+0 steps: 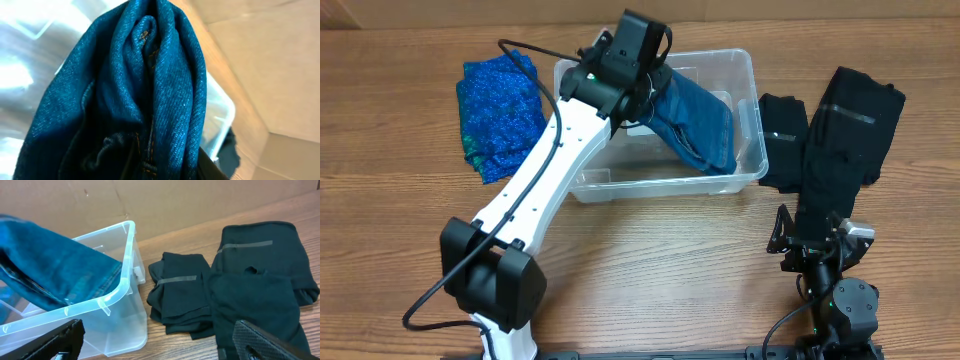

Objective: Pack container
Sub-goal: 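Lift the jeans with the left gripper and lower them into the bin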

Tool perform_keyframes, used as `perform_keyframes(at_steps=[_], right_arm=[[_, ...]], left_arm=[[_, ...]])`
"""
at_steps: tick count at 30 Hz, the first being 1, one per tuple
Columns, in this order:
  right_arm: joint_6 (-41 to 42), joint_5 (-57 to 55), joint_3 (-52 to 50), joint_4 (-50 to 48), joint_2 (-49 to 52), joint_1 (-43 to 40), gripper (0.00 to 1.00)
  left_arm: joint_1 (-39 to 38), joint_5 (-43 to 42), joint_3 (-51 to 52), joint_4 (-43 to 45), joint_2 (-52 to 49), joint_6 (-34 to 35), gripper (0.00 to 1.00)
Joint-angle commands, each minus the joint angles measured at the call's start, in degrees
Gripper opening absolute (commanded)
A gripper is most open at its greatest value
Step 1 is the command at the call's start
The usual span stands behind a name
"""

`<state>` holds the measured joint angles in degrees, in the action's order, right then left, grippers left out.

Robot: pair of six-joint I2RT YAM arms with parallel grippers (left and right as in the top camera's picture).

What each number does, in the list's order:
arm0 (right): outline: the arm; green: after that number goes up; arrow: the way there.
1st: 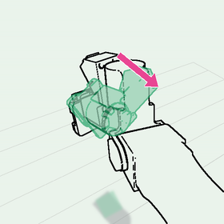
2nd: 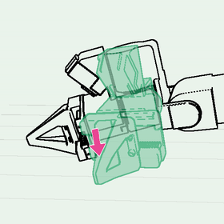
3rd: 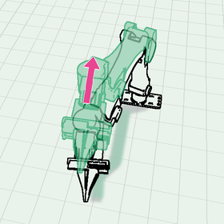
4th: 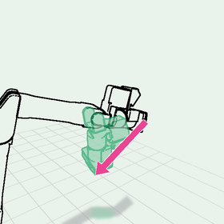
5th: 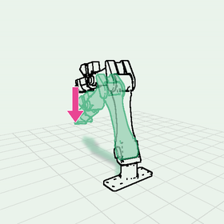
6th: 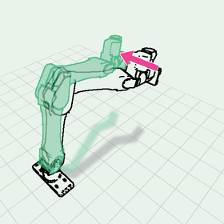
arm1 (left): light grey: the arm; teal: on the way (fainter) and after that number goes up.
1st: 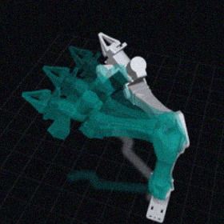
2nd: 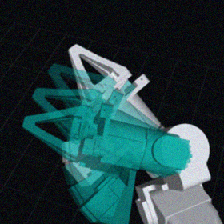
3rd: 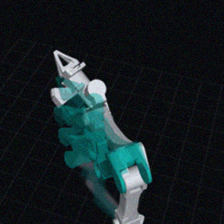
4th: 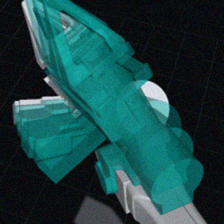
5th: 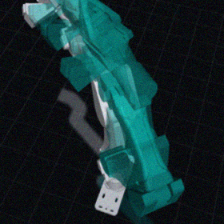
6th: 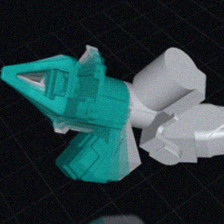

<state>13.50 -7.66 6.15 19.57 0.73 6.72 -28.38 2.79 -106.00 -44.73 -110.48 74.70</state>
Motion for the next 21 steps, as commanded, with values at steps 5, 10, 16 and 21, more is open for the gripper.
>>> perform_keyframes(at_steps=[5,10,16,21], right_arm=[[0.20,0.26,-0.24,-0.24,-0.50,-0.37,1.00],[0.20,0.26,-0.24,-0.24,-0.50,-0.37,1.00],[0.20,0.26,-0.24,-0.24,-0.50,-0.37,1.00],[0.20,0.26,-0.24,-0.24,-0.50,-0.37,1.00]], left_arm=[[-0.68,2.36,-2.58,-8.00,-2.25,1.18,0.04],[2.14,-2.01,-3.23,-10.54,-1.20,-18.93,0.49],[19.98,-8.66,-9.27,-18.16,7.37,-36.17,0.80],[36.87,-14.40,-9.22,-24.48,8.20,-46.23,0.97]])
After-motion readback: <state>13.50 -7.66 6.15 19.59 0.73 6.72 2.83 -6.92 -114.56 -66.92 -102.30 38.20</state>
